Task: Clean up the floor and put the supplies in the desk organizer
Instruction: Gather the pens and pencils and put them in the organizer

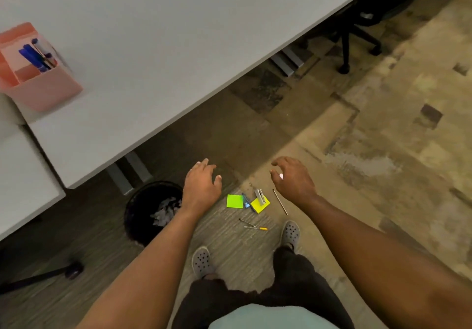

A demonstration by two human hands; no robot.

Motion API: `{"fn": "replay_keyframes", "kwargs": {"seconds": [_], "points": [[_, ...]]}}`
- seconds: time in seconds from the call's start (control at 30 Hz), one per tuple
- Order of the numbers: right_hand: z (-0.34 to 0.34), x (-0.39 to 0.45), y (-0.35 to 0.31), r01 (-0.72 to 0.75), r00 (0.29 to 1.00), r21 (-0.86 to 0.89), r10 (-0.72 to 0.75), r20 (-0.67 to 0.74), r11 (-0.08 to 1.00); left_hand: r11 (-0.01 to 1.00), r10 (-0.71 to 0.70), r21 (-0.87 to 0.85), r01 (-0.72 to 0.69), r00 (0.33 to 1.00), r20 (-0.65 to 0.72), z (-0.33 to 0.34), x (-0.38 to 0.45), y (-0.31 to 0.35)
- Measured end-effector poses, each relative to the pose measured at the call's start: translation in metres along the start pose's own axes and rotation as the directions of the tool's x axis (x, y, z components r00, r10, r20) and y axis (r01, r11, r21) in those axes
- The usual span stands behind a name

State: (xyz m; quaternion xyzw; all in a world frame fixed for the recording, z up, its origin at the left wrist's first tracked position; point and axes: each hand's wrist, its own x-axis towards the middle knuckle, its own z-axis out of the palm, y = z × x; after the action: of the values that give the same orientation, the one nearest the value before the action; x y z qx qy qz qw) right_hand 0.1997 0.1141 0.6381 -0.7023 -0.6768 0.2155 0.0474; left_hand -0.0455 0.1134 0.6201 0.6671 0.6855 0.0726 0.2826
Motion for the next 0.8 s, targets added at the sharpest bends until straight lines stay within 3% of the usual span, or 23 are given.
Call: {"fn": "replay_keyframes", "kwargs": {"seconds": [0.27, 0.5, 0.67, 0.8], "points": [[0.040, 0.042, 0.106, 0.024, 0.984, 0.111, -0.044, 0.175, 0.994, 0.984, -0.179, -0.016, 0.180, 0.983, 0.035, 0.100, 0.023, 0.039], [0.151, 0.063, 0.190, -0.131, 0.948, 0.141, 0.083, 0.308, 0.981, 0.948, -0.304, -0.054, 0.312, 0.944, 0.127, 0.230, 0.050, 0.007], [0.278, 0.061, 0.241, -0.362, 0.865, 0.140, 0.277, 0.418, 0.921, 0.961, -0.270, 0.017, 0.277, 0.920, 0.283, 0.346, 0.080, -0.062], [0.388, 0.062, 0.271, -0.425, 0.800, 0.070, 0.338, 0.496, 0.903, 0.982, -0.186, 0.104, 0.158, 0.909, 0.374, 0.440, 0.112, -0.115]]}}
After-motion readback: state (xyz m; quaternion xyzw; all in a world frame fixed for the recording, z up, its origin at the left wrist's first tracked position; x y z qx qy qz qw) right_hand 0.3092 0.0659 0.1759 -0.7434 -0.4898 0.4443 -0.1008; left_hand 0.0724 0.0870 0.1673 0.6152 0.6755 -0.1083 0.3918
